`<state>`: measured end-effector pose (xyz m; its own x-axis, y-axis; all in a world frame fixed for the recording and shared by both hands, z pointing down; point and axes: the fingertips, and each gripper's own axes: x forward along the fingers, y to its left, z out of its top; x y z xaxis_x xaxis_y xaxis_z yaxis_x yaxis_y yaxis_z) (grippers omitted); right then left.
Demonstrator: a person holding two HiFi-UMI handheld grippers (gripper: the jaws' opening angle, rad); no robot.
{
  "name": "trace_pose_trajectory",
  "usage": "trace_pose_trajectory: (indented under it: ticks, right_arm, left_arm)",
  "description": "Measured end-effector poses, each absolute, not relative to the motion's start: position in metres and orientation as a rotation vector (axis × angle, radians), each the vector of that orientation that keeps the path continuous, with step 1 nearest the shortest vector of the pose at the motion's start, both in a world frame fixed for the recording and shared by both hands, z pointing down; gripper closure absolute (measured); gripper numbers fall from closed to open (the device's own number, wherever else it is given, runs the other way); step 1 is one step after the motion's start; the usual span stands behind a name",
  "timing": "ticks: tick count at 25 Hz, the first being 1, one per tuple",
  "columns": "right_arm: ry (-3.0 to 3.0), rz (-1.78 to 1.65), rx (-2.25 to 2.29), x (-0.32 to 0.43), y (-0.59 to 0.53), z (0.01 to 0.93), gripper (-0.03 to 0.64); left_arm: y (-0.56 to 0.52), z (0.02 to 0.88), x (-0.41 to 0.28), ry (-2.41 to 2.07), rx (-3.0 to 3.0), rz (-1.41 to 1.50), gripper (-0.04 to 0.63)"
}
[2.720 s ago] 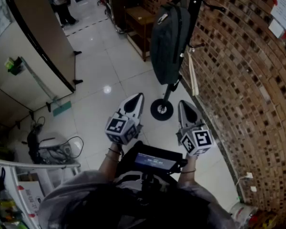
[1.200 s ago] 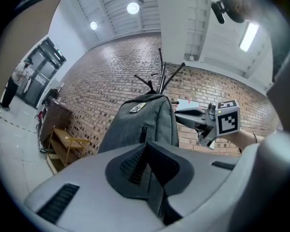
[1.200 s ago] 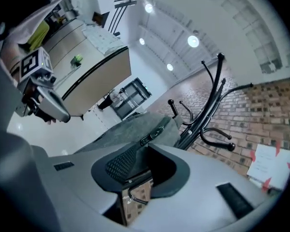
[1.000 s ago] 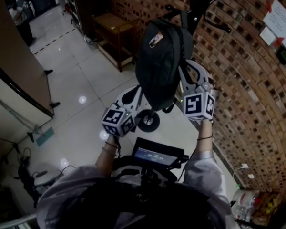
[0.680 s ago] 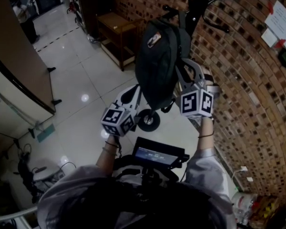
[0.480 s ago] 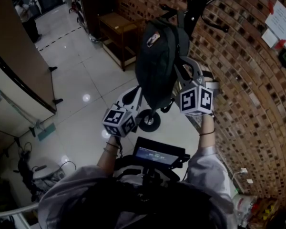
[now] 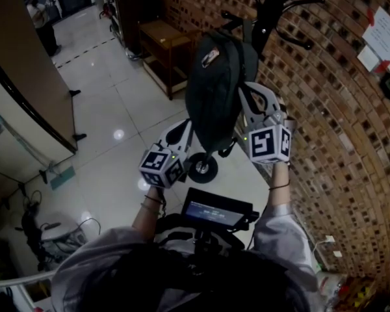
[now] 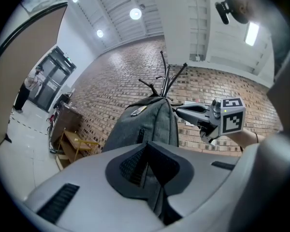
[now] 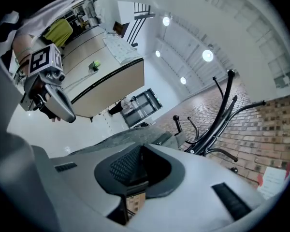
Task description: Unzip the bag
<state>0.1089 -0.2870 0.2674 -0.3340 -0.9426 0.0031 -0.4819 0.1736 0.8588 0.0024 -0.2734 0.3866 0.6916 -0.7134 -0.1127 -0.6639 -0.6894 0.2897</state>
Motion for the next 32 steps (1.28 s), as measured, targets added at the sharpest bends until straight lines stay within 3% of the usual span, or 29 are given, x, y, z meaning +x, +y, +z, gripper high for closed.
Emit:
trace_pose_trajectory:
  ticks: [10, 28, 32]
  right_arm:
    - [-1.984, -1.088, 1.523, 0.126, -0.286, 0.250, 0.607]
    - [-1.901, -1.137, 1.424, 0.124, -0.292, 0.244, 0.606]
    - [-1.907, -1.137, 1.413, 0.124, -0.291, 0.244, 0.563]
  left_arm:
    - [-0.273, 0.393, 0.004, -1.113, 2.673, -0.306, 0.586]
    - [-0.279, 0.398, 0.003, -1.113, 2.660, -0.319, 0.586]
    - [-0.284, 0.405, 0.002, -1.110, 2.655, -0.336, 0.586]
